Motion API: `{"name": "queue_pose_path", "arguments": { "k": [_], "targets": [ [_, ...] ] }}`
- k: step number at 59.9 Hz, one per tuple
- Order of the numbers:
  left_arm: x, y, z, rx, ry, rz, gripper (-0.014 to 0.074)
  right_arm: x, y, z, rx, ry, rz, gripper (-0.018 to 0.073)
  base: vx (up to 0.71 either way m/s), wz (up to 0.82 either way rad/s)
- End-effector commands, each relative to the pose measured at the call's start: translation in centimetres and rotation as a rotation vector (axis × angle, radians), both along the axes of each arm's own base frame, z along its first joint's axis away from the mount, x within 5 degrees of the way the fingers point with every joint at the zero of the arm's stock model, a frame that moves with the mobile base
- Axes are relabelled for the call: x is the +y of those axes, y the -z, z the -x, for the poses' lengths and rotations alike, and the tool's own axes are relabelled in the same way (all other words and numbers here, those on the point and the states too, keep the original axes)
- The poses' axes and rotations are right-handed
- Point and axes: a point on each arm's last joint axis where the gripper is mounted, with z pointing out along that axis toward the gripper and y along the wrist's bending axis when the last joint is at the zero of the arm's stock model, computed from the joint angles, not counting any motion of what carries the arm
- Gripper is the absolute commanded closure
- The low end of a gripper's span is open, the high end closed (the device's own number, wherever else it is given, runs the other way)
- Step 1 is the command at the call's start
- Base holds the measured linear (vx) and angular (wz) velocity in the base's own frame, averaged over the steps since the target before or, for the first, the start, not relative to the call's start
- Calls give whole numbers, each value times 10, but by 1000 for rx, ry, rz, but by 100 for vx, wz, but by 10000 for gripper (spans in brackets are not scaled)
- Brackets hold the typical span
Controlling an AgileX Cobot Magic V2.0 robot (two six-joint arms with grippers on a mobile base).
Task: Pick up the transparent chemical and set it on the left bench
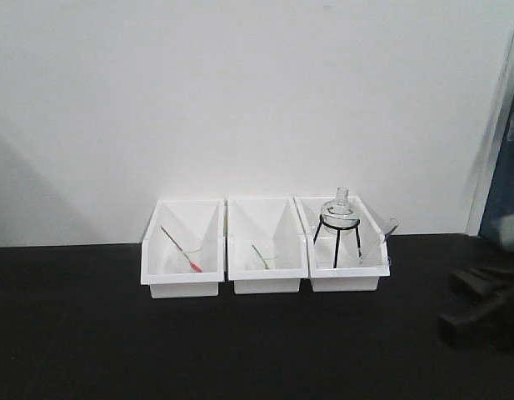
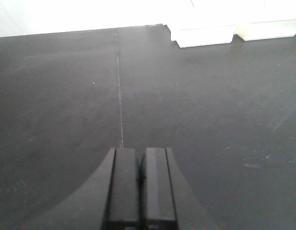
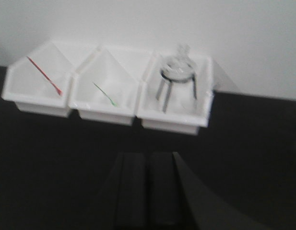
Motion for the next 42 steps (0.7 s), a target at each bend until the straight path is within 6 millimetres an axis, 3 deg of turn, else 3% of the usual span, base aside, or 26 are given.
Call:
{"name": "queue_pose_path", "arguments": {
  "k": [1, 11, 21, 35, 42],
  "targets": [
    [0, -3, 1, -81, 1, 14, 600, -18, -6, 28, -96, 58, 15, 567, 0, 0],
    [0, -3, 1, -81, 1, 14, 600, -31, 25, 87, -323, 62, -27, 567, 0, 0],
    [0, -3, 1, -81, 1, 14, 600, -34, 79, 133, -437, 55, -95, 567, 0, 0],
    [0, -3, 1, -81, 1, 14, 600, -39, 129, 153, -414, 83, -137, 567, 0, 0],
    [0, -3, 1, -81, 1, 14, 600, -41, 134, 157, -381, 111, -114, 567, 0, 0]
  ]
}}
